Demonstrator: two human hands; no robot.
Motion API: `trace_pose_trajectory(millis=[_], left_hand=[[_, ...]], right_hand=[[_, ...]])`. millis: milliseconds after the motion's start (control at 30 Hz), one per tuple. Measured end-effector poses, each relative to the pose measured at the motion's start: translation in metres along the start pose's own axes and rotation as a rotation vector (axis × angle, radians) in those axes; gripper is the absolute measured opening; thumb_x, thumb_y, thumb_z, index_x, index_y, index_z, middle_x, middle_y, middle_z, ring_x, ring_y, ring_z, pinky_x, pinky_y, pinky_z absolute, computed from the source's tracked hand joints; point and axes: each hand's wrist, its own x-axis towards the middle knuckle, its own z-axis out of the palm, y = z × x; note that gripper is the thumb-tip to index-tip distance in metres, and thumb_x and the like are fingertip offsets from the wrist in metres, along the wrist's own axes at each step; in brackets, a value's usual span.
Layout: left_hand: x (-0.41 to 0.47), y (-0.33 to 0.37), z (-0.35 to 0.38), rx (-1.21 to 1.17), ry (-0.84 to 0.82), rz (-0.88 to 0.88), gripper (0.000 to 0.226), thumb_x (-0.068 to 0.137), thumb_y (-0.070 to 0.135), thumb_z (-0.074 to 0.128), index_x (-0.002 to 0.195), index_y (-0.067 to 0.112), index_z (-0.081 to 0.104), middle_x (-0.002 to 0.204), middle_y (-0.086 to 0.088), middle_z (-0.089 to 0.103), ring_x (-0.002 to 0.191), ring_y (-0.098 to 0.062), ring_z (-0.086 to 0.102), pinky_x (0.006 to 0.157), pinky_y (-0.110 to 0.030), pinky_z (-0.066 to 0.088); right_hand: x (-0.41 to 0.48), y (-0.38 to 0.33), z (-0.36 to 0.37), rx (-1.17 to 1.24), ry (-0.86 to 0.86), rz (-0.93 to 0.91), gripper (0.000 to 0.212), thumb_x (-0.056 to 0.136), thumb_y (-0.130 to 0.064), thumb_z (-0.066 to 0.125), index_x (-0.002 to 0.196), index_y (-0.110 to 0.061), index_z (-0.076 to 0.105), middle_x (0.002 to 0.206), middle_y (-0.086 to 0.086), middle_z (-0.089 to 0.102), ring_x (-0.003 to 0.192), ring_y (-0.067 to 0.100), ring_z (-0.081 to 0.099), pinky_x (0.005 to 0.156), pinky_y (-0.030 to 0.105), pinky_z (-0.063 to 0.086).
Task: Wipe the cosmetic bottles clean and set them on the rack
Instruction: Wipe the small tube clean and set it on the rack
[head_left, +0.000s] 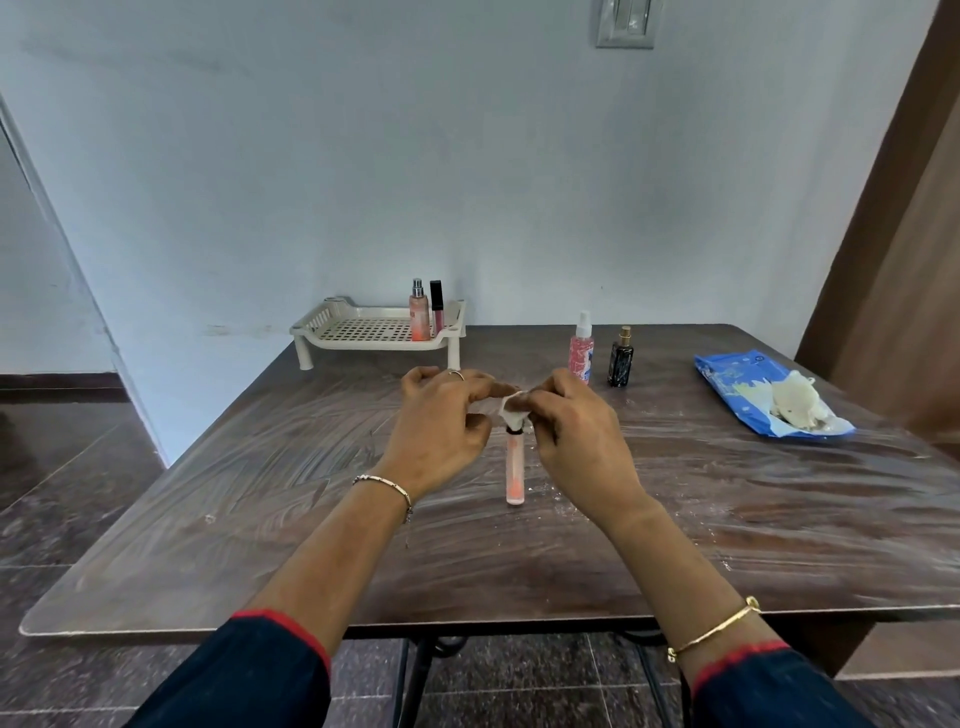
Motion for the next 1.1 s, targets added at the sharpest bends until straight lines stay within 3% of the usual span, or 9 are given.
trace_pose_trajectory(millis=[200, 400, 633, 800, 933, 1100], left_hand=[[-0.004, 0.001, 0.001, -0.029, 0.032, 0.011, 0.038, 0.08, 0.009, 0.057, 0.108, 0.035, 0.067, 0.11, 0.017, 0.066, 0.106, -0.002, 0.054, 0.102, -0.029, 0.016], [0.0, 0.003, -0.001, -0.036, 0.039, 0.021, 0.033, 0.082, 0.011, 0.056, 0.102, 0.034, 0.07, 0.104, 0.02, 0.066, 0.099, 0.0, 0.055, 0.102, -0.03, 0.018], [0.005, 0.009, 0.0, -0.081, 0.047, 0.052, 0.015, 0.082, 0.034, 0.057, 0.088, 0.031, 0.071, 0.093, 0.021, 0.068, 0.092, 0.003, 0.057, 0.101, -0.03, 0.024], [0.012, 0.008, -0.004, -0.101, 0.012, 0.022, 0.009, 0.079, 0.036, 0.061, 0.08, 0.031, 0.069, 0.09, 0.023, 0.068, 0.095, 0.0, 0.057, 0.104, -0.041, 0.033], [0.019, 0.005, -0.011, -0.11, -0.071, -0.006, 0.01, 0.08, 0.037, 0.065, 0.077, 0.029, 0.069, 0.083, 0.018, 0.067, 0.09, -0.006, 0.059, 0.096, -0.047, 0.043], [0.024, 0.006, -0.019, -0.157, -0.148, -0.025, 0.012, 0.08, 0.036, 0.07, 0.077, 0.024, 0.071, 0.075, 0.02, 0.066, 0.082, -0.001, 0.057, 0.087, -0.032, 0.043]], right_hand=[[-0.011, -0.002, 0.005, -0.032, 0.038, -0.049, 0.016, 0.08, 0.002, 0.066, 0.094, -0.003, 0.072, 0.082, 0.006, 0.056, 0.062, 0.021, 0.056, 0.052, 0.036, 0.053], [-0.033, 0.002, 0.006, -0.062, -0.179, -0.037, 0.019, 0.08, -0.003, 0.066, 0.097, -0.009, 0.072, 0.088, 0.003, 0.056, 0.067, 0.023, 0.06, 0.056, 0.036, 0.053], [-0.058, 0.008, 0.014, -0.076, -0.389, 0.034, 0.027, 0.086, -0.005, 0.057, 0.101, -0.023, 0.071, 0.096, -0.001, 0.053, 0.079, 0.024, 0.06, 0.067, 0.033, 0.049], [-0.056, 0.006, 0.013, -0.085, -0.387, 0.027, 0.027, 0.085, -0.002, 0.055, 0.098, -0.021, 0.071, 0.096, 0.0, 0.055, 0.077, 0.026, 0.061, 0.065, 0.035, 0.048], [-0.053, 0.005, 0.014, -0.095, -0.327, 0.016, 0.024, 0.082, 0.0, 0.056, 0.096, -0.014, 0.071, 0.094, 0.002, 0.054, 0.071, 0.028, 0.06, 0.06, 0.038, 0.049], [-0.041, -0.001, 0.01, -0.063, -0.18, -0.008, 0.025, 0.075, 0.003, 0.069, 0.097, -0.01, 0.071, 0.096, 0.002, 0.06, 0.067, 0.024, 0.063, 0.053, 0.034, 0.052]])
